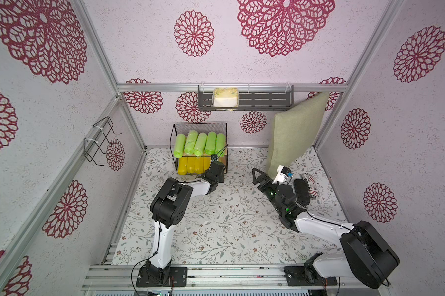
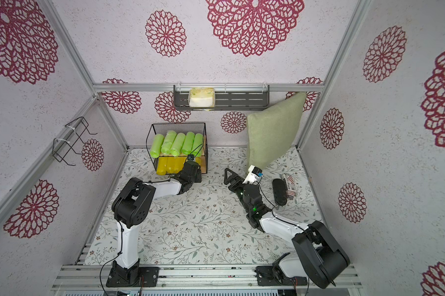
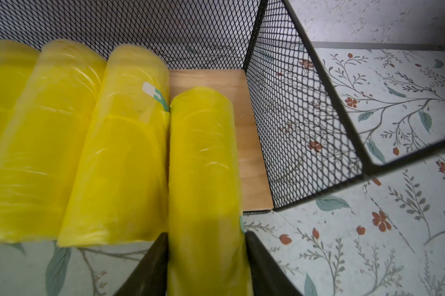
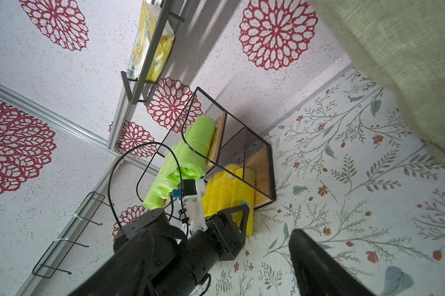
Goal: Sort the rolls of trash bags by color and place them on the shelf
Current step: Place the roll of trash bags on the shelf.
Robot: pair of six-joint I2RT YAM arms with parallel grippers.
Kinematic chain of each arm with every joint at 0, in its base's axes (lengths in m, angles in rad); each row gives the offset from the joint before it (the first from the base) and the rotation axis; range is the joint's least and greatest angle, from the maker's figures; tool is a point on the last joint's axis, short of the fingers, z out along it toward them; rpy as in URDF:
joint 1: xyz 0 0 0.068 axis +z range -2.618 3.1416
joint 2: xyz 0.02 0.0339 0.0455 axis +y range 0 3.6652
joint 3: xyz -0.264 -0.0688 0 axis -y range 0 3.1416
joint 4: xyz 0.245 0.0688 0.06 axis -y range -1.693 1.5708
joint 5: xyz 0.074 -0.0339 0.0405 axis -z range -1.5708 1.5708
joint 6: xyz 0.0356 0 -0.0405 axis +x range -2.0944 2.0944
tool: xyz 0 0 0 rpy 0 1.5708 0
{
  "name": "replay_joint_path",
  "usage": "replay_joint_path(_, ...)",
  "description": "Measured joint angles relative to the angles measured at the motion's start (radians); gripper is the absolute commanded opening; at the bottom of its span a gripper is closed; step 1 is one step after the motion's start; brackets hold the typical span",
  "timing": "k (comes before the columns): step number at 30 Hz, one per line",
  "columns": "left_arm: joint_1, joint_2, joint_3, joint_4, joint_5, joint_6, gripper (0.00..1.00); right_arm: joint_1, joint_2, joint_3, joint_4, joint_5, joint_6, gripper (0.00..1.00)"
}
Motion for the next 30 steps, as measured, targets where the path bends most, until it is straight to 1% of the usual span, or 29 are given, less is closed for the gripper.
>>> replay_joint_path(7, 0.0, 0.012, 0.006, -0.003, -0.002, -0.008, 0.61, 0.0, 0.0, 0.0, -0.005, 0.0, 0.0, 0.88)
replay_joint_path(14, 0.0, 0.002, -0.009, 0.002, -0.003, -0.016, 0.66, 0.0, 0.0, 0.0, -0.007, 0.0, 0.0, 0.88)
replay_joint_path(18, -0.002, -0.055, -0.064, 0.003, 0.004, -0.032, 0.69, 0.0, 0.0, 0.0, -0.007, 0.0, 0.0, 0.88)
replay_joint_path(23, -0.004, -0.172, -0.153, 0.006, 0.04, -0.063, 0.71, 0.0, 0.0, 0.0, -0.007, -0.001, 0.002, 0.88)
replay_joint_path(26, -0.007, -0.253, -0.212, 0.013, 0.076, -0.079, 0.67, 0.0, 0.0, -0.006, -0.006, -0.001, 0.003, 0.88)
replay_joint_path(30, -0.008, -0.328, -0.298, 0.023, 0.136, -0.103, 0.46, 0.0, 0.0, -0.023, -0.006, 0.0, 0.008, 0.87)
